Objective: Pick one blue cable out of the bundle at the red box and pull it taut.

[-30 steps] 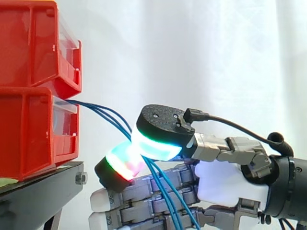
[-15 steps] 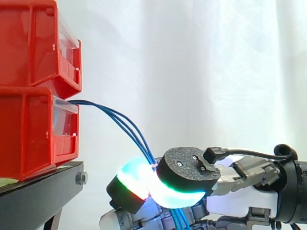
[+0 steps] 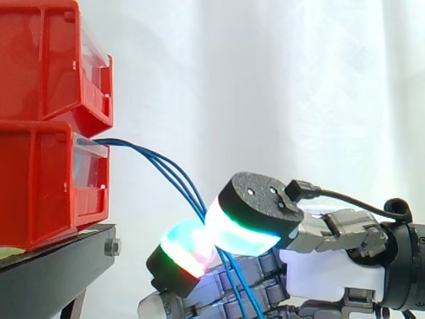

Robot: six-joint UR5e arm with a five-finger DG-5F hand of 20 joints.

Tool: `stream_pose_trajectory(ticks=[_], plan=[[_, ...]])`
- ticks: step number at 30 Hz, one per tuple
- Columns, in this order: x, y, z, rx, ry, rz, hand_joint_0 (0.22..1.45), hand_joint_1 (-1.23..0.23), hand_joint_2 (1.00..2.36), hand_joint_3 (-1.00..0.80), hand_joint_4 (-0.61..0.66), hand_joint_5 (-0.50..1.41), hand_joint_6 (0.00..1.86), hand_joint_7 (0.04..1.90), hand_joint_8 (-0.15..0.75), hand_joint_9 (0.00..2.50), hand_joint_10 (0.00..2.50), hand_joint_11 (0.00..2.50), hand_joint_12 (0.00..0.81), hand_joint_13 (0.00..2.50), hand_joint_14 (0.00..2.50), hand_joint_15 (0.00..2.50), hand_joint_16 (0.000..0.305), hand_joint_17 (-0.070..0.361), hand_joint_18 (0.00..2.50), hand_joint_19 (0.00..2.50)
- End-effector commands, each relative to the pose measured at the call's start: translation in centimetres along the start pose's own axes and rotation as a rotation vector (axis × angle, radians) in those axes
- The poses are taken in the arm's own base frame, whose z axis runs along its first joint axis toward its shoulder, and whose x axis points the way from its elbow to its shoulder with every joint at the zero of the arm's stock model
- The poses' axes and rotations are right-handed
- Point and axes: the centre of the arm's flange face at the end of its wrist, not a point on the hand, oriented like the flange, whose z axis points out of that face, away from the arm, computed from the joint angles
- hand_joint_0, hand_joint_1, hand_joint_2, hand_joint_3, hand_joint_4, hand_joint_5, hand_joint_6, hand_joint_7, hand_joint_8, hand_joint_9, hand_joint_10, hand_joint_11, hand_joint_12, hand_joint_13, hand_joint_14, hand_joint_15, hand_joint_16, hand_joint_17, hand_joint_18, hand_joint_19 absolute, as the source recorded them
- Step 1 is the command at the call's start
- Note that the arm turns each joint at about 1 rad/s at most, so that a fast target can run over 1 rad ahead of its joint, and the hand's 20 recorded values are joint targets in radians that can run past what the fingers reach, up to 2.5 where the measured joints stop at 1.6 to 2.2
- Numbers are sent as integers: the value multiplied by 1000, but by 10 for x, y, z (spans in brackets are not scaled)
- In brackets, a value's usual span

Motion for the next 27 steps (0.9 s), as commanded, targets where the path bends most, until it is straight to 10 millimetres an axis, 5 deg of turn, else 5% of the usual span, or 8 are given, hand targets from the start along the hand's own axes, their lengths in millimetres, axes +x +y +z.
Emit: stream_pose_trajectory(ticks=[1,8,18,27], plan=[[1,0,0,0,1,0,489,-833,1000,-500,184,-184,876,1017,373,658,9,376,443,590,6,188,61,138,669,279],[-1,1,1,-3,-4,1,548,-729,1000,-500,171,-169,856,1079,366,687,9,371,427,587,6,194,58,130,638,301],[0,1,0,-3,-3,1,591,-772,1021,-107,129,-163,893,1217,368,699,9,372,421,610,6,197,56,126,662,299],[0,1,0,-3,-3,1,661,-905,1023,-150,37,-175,911,1198,351,682,9,379,413,614,6,186,54,122,680,266]])
